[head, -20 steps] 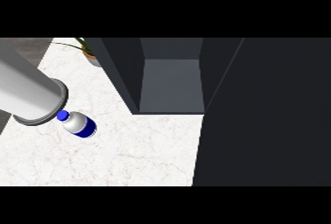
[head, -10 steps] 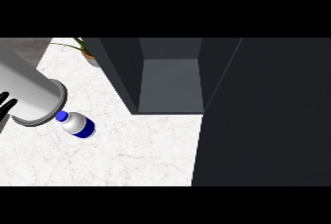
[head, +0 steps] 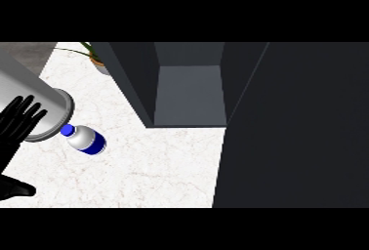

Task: Pick up the bottled water, place it into the cabinet and close the cabinet

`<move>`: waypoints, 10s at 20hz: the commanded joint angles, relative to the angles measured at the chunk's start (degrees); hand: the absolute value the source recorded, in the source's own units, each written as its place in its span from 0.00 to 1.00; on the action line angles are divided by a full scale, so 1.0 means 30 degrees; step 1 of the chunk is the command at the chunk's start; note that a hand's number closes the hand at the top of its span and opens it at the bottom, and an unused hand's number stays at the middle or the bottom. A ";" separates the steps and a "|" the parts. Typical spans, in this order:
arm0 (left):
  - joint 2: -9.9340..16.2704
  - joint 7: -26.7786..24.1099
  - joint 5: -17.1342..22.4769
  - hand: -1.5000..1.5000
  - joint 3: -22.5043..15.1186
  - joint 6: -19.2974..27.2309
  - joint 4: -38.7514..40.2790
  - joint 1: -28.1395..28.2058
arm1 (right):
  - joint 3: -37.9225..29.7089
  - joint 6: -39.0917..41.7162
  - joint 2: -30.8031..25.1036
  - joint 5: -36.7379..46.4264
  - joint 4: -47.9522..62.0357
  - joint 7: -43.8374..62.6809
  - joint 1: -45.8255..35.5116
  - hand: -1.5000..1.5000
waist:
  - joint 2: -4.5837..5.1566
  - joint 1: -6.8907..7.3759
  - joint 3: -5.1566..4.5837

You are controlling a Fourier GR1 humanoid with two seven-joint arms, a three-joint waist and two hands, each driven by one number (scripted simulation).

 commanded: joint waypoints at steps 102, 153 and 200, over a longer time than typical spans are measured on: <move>-0.6970 -0.7448 0.1978 1.00 -1.4335 2.3144 1.1799 -1.3413 | -0.0069 -0.2194 -0.4556 -0.1316 -0.2461 -0.1948 0.2954 0.00 | 0.0044 -0.0340 0.0024; -0.6964 -1.3719 0.3034 0.00 -1.0853 1.9297 2.3601 -2.0964 | -0.0564 -0.0387 -0.3401 -0.1727 -0.1103 -0.3714 0.3309 0.00 | 0.0280 -0.0869 -0.0008; 0.1194 -0.8990 0.3577 1.00 -1.5743 1.8052 -0.7285 0.3885 | 0.8459 -0.0263 -0.0835 0.1688 0.0780 0.4509 -0.2756 1.00 | -0.0113 0.0513 -0.0009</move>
